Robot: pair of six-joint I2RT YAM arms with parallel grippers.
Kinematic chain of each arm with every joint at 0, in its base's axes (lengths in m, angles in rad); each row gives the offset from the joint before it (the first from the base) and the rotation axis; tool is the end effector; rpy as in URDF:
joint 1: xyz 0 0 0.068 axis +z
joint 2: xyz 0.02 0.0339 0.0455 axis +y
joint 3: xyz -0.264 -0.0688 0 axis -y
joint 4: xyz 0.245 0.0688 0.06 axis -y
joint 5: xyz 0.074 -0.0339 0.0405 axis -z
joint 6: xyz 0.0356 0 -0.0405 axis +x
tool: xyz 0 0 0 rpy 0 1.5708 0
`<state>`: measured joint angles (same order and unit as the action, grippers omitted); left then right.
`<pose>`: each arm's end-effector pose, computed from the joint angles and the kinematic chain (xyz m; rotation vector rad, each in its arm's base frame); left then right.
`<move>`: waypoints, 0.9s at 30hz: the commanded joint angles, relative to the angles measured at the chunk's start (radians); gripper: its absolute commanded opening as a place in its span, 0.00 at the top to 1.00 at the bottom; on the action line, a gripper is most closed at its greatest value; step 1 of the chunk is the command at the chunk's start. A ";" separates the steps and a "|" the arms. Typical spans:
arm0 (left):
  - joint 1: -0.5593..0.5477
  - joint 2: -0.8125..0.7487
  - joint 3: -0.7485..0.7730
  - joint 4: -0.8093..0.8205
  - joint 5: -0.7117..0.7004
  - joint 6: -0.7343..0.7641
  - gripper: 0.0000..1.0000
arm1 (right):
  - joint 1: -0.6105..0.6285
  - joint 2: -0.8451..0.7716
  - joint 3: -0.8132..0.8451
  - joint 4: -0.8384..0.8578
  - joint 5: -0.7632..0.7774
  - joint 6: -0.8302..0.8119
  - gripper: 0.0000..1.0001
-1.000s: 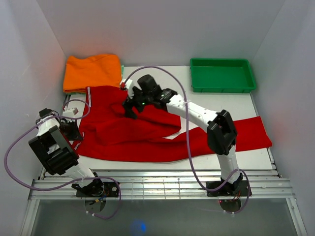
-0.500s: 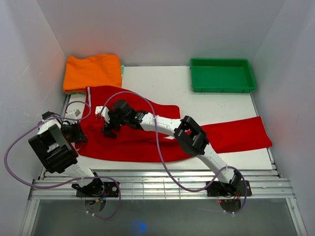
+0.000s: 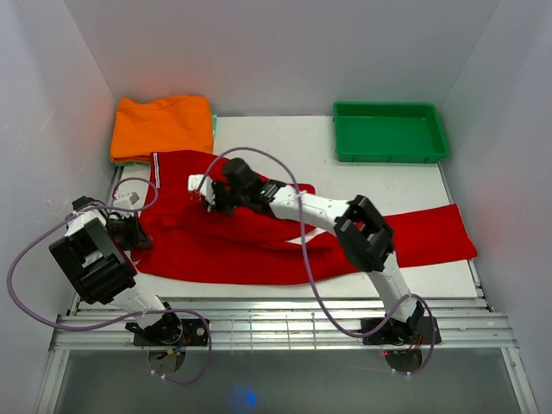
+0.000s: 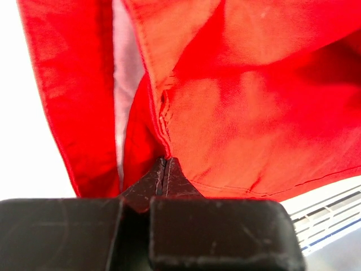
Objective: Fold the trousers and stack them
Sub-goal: Flatten the trousers out
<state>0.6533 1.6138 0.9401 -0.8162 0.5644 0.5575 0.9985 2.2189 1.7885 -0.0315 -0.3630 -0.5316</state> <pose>0.2249 0.1482 0.1676 -0.0975 2.6951 -0.5808 0.2727 0.4466 0.2285 -1.5884 1.3179 0.6599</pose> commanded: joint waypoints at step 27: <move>0.229 -0.042 0.071 0.092 -0.212 0.053 1.00 | -1.457 -0.858 -0.660 -0.501 -0.444 -0.965 0.87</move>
<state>0.8558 1.6108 0.9928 -0.7509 0.4053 0.5724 -0.4389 1.3720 1.1027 -0.3477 -0.6968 -1.1221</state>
